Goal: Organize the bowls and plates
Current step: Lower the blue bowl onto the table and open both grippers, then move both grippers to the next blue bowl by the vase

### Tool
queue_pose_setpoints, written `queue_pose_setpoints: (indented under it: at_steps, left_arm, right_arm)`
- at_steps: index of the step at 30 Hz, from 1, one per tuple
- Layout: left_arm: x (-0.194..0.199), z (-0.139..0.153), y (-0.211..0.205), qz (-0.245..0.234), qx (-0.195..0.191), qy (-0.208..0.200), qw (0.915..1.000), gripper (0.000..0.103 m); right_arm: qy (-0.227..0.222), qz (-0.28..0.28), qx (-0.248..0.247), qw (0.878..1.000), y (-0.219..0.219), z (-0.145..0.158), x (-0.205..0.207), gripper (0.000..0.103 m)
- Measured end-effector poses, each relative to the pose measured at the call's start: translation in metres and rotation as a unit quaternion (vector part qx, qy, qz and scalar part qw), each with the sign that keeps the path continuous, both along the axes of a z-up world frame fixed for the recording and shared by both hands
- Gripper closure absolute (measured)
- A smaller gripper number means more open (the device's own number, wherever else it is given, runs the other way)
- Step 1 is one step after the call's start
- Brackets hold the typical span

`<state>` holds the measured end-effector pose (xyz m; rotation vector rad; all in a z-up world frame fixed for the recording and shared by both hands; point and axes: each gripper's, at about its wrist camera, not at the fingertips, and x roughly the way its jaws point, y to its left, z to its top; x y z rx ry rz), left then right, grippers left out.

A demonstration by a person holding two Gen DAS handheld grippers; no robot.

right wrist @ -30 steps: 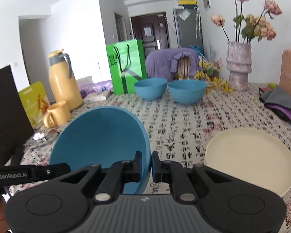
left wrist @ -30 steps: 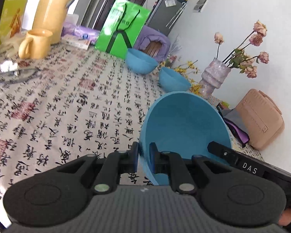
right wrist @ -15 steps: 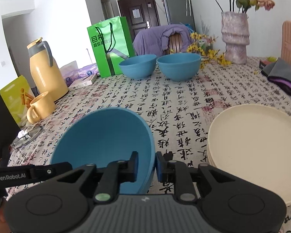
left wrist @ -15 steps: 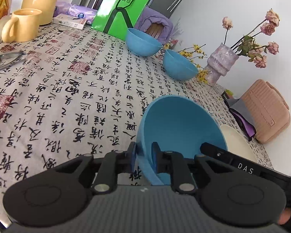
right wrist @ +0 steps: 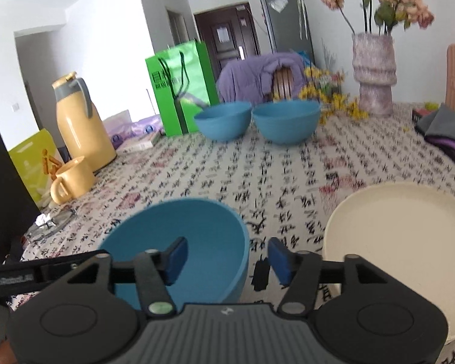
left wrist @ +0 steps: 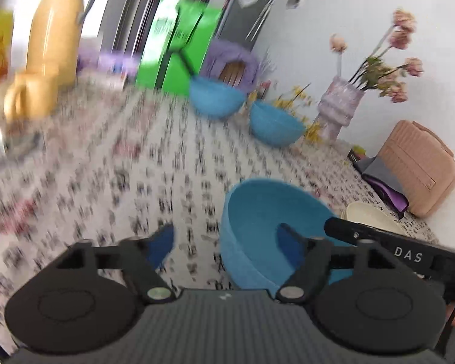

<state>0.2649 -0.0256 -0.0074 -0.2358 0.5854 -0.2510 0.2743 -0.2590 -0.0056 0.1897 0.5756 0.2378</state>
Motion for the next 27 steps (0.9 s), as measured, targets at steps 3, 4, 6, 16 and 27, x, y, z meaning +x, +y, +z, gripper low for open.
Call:
queue_pose_setpoints:
  at_steps: [3, 4, 6, 16, 27]
  left_arm:
    - [-0.025, 0.010, -0.004, -0.010, 0.054, -0.071, 0.9960, 0.008]
    - [-0.032, 0.012, -0.006, -0.010, 0.069, -0.088, 0.9937, 0.004]
    - [-0.046, 0.014, -0.008, -0.012, 0.090, -0.111, 0.9897, 0.002]
    - [-0.090, 0.013, -0.005, 0.000, 0.090, -0.101, 0.9907, 0.000]
    - [-0.104, 0.023, -0.017, -0.006, 0.096, -0.121, 0.9880, 0.000]
  right_arm:
    - [-0.030, 0.015, -0.006, 0.999, -0.007, 0.007, -0.015, 0.027]
    - [-0.040, 0.017, -0.009, 0.999, -0.009, 0.009, -0.021, 0.023]
    - [-0.063, 0.019, -0.017, 0.998, -0.013, 0.013, -0.036, 0.018]
    - [-0.158, 0.025, -0.128, 0.979, -0.023, 0.008, -0.121, 0.007]
    - [-0.174, 0.029, -0.133, 0.975, -0.026, 0.012, -0.138, 0.007]
